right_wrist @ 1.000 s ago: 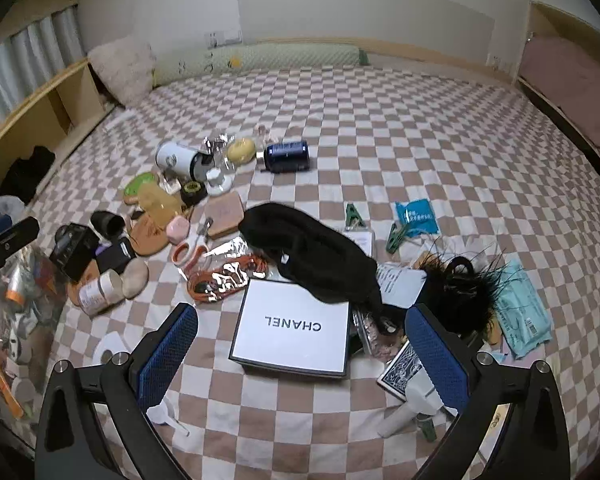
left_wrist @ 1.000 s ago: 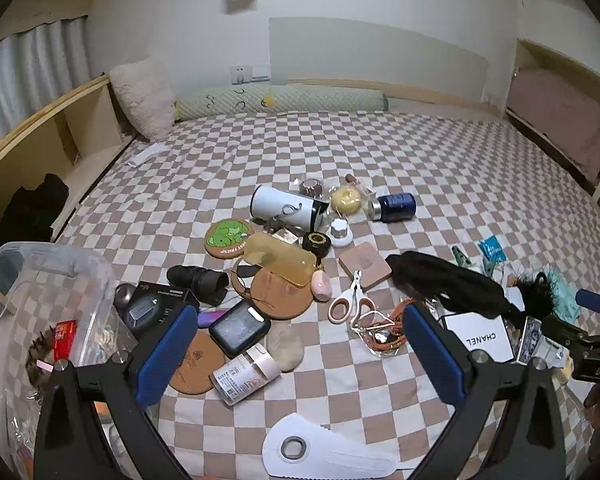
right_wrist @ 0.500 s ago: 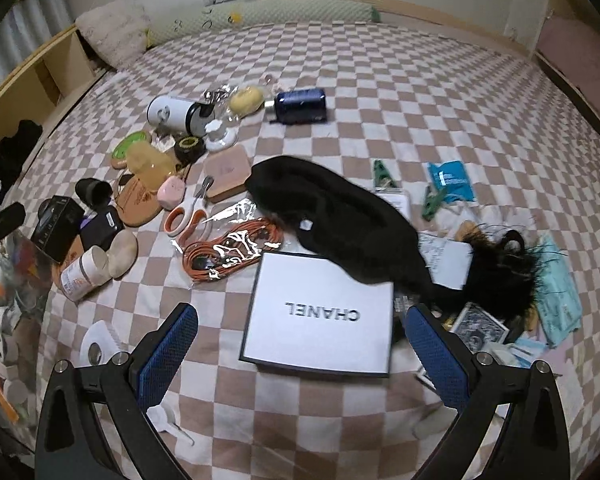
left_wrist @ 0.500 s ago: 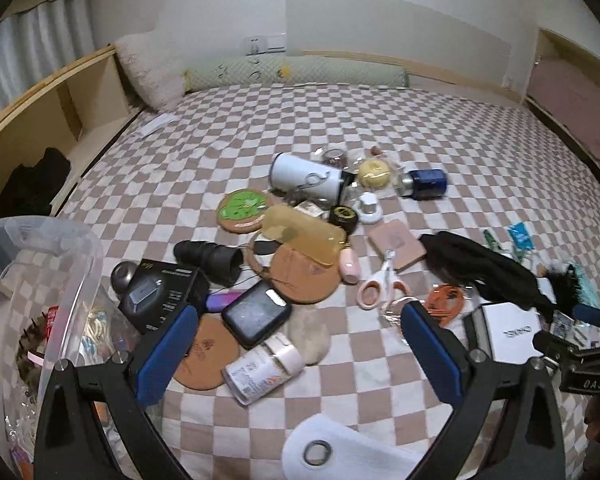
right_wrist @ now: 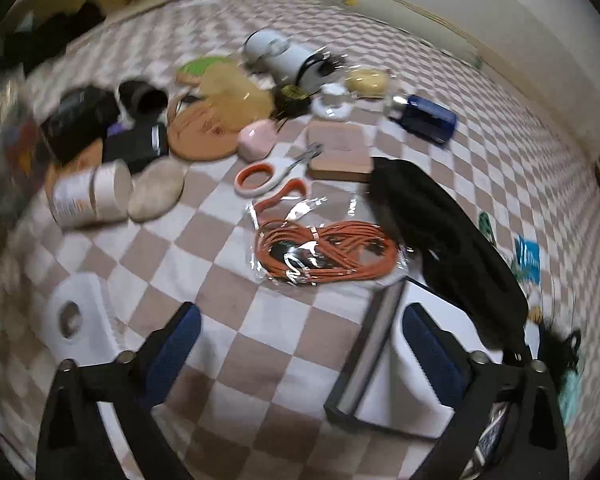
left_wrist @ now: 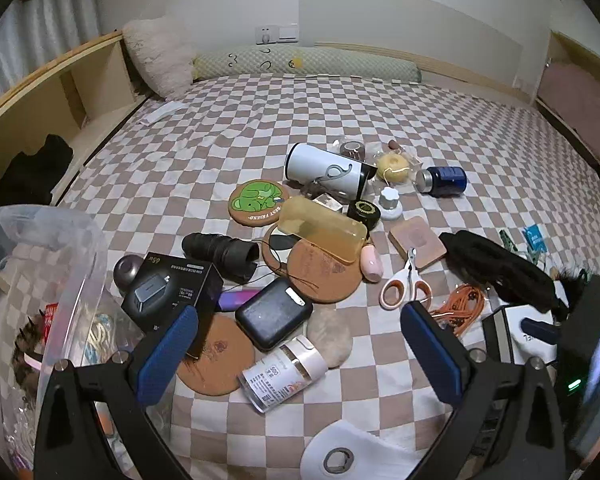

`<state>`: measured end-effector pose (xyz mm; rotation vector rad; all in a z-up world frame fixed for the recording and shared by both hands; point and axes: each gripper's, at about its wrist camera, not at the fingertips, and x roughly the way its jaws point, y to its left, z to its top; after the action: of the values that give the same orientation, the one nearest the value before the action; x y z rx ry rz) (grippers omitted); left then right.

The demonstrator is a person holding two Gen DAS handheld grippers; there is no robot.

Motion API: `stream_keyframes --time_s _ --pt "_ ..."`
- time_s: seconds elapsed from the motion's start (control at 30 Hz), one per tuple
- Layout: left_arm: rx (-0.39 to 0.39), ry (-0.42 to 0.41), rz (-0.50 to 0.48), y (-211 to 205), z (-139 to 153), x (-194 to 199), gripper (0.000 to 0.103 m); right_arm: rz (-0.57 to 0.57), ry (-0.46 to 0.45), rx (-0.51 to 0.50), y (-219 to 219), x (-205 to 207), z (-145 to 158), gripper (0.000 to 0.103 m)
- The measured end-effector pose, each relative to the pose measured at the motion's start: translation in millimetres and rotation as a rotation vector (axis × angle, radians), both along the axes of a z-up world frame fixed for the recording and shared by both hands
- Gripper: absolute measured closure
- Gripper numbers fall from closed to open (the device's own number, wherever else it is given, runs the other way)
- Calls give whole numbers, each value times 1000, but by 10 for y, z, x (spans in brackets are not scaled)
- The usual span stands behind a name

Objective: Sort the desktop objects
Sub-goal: 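Lower the right gripper and grasp the bagged orange cable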

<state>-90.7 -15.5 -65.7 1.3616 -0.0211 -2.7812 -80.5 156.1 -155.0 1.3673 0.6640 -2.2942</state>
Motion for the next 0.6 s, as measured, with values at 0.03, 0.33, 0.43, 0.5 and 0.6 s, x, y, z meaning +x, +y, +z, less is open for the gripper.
stream_keyframes --time_s 0.03,0.33,0.43,0.5,0.6 --pt "-5 0 -6 5 -6 -1 2 22 13 38 -39 20 -67 10" --pt "-23 5 -40 17 -42 -45 2 212 241 410 -368 294 -546 11" --pt "3 -3 -35 0 -52 -71 2 200 266 422 -408 225 -574 11" --pt "11 -5 -34 -6 -52 -76 2 187 265 406 -408 149 -574 11" --pt "9 1 -32 -11 -36 -64 2 168 264 382 -408 36 -573 11"
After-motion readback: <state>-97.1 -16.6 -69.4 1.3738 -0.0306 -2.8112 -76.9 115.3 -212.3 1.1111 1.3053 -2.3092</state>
